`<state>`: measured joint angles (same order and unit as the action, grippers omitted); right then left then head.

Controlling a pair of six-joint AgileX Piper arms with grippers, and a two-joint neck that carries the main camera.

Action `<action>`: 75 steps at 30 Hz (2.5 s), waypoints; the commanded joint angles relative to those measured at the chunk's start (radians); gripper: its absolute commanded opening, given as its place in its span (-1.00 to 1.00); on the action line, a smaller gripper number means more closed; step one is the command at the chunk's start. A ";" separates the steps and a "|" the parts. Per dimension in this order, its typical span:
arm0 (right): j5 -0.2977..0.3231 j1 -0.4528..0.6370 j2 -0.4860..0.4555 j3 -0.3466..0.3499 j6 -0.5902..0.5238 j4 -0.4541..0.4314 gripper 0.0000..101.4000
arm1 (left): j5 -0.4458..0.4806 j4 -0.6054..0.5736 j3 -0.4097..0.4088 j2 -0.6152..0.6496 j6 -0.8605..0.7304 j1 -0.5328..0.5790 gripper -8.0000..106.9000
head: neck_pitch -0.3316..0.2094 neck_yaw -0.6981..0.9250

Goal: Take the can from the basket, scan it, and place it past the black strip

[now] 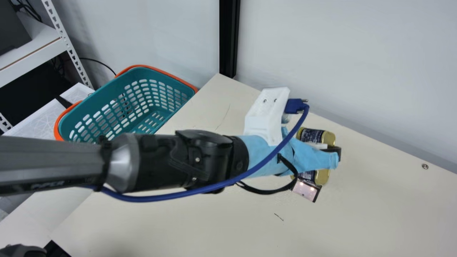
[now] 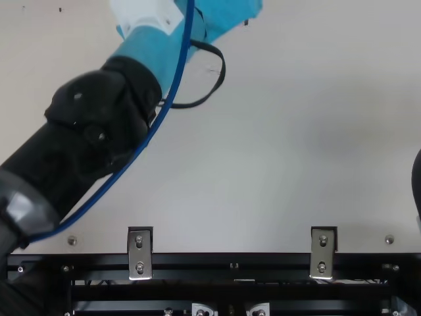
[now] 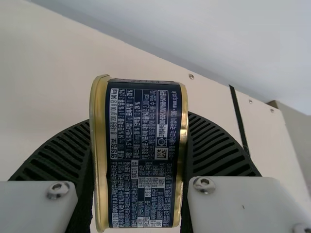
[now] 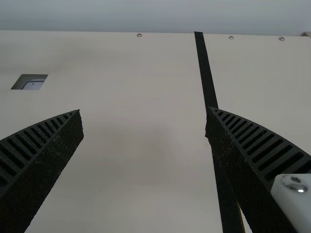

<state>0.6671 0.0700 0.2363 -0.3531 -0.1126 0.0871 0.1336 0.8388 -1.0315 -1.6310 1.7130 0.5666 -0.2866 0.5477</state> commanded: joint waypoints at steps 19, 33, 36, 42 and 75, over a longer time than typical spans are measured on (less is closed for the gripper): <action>0.000 0.000 0.000 0.000 0.000 0.000 1.00 | 0.436 -0.869 -0.345 0.174 -0.956 -0.145 -0.68 | -0.023 0.014; 0.000 0.000 0.000 0.000 0.000 0.000 1.00 | 0.819 -1.151 -0.464 0.184 -1.578 -0.275 -0.68 | -0.023 0.014; 0.000 0.000 0.000 0.000 0.000 0.000 1.00 | 0.896 -1.164 -0.482 0.174 -1.696 -0.299 -0.68 | -0.023 0.014; 0.000 0.000 0.000 0.000 0.000 0.000 1.00 | 1.011 -1.159 -0.488 0.154 -1.866 -0.314 -0.68 | -0.023 0.014; 0.000 0.000 0.000 0.000 0.000 0.000 1.00 | 0.801 -1.002 -0.144 0.081 -1.979 -0.003 -0.68 | -0.023 0.014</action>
<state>0.6671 0.0700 0.2363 -0.3531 -0.1126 0.0871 0.9404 -0.1655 -1.1793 -1.5478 -0.2698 0.5570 -0.2866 0.5477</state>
